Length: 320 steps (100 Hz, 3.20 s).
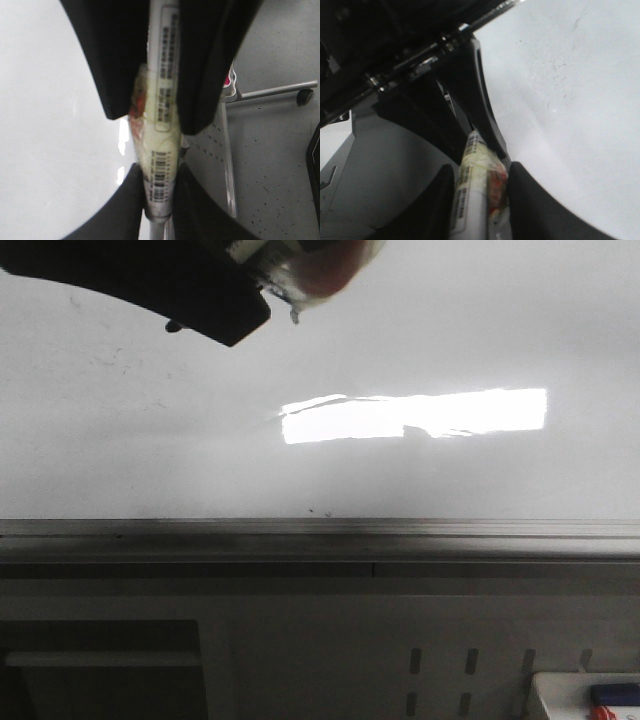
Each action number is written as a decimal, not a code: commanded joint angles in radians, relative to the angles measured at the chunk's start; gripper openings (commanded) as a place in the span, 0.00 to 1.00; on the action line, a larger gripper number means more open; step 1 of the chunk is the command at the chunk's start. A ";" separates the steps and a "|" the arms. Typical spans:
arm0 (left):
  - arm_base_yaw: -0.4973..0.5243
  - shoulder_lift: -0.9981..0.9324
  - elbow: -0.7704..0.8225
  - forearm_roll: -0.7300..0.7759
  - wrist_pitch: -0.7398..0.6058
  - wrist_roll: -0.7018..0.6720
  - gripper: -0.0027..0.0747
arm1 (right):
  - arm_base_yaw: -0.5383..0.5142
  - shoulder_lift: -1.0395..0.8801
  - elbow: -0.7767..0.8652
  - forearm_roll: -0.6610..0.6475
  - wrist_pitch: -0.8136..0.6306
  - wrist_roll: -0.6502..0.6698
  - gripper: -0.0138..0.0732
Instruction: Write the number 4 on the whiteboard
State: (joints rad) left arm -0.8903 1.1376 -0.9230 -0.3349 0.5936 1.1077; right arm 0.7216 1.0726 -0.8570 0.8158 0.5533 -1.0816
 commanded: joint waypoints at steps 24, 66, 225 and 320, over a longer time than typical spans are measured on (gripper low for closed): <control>-0.010 -0.028 -0.039 -0.072 -0.079 0.003 0.01 | 0.000 0.000 -0.032 0.031 -0.048 -0.014 0.08; 0.117 -0.154 -0.033 -0.070 -0.006 -0.300 0.49 | -0.002 0.000 -0.031 0.031 -0.216 -0.013 0.09; 0.381 -0.696 0.488 -0.518 -0.261 -0.320 0.25 | -0.248 0.151 -0.016 0.018 -0.186 0.034 0.10; 0.381 -0.696 0.488 -0.523 -0.247 -0.320 0.25 | -0.394 0.046 0.078 -0.047 -0.175 0.072 0.10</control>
State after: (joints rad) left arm -0.5095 0.4351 -0.4097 -0.8284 0.3914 0.7969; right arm 0.3987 1.1589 -0.7810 0.8371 0.4416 -1.0305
